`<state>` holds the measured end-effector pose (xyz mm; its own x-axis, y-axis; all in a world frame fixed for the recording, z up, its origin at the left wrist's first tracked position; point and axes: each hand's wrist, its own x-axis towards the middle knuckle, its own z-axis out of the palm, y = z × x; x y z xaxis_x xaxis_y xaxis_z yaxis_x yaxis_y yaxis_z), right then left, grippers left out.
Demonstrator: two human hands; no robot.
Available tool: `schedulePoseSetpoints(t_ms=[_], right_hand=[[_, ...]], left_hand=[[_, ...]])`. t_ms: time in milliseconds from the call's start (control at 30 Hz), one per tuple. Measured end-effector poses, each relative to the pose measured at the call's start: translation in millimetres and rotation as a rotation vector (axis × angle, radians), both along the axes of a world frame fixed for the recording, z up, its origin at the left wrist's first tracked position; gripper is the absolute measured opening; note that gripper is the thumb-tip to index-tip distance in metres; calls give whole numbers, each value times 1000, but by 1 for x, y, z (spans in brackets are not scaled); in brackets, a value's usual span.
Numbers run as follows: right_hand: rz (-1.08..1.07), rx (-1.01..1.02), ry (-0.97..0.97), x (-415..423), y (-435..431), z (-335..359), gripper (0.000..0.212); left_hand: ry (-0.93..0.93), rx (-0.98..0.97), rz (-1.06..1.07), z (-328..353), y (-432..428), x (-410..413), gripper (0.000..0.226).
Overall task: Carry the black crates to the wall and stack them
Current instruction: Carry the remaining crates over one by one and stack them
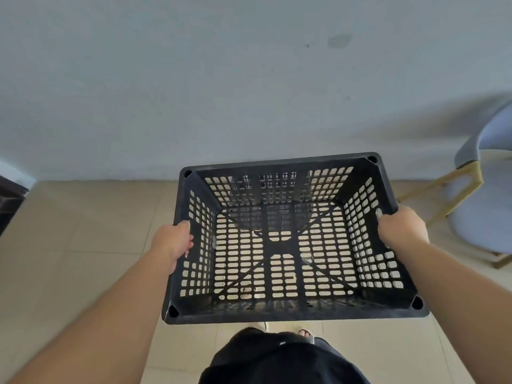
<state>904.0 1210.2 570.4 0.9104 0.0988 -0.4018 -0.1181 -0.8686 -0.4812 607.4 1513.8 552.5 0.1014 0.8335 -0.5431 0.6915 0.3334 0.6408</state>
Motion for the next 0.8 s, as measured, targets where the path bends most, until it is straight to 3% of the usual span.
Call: schedulePoseSetpoints(t_ms=[400, 800], right_hand=[[-103, -34, 24, 86, 150, -29, 34], [-97, -55, 108, 218, 223, -86, 34]], left_hand=[[32, -75, -74, -34, 175, 114, 39], [73, -124, -51, -90, 253, 242, 42]])
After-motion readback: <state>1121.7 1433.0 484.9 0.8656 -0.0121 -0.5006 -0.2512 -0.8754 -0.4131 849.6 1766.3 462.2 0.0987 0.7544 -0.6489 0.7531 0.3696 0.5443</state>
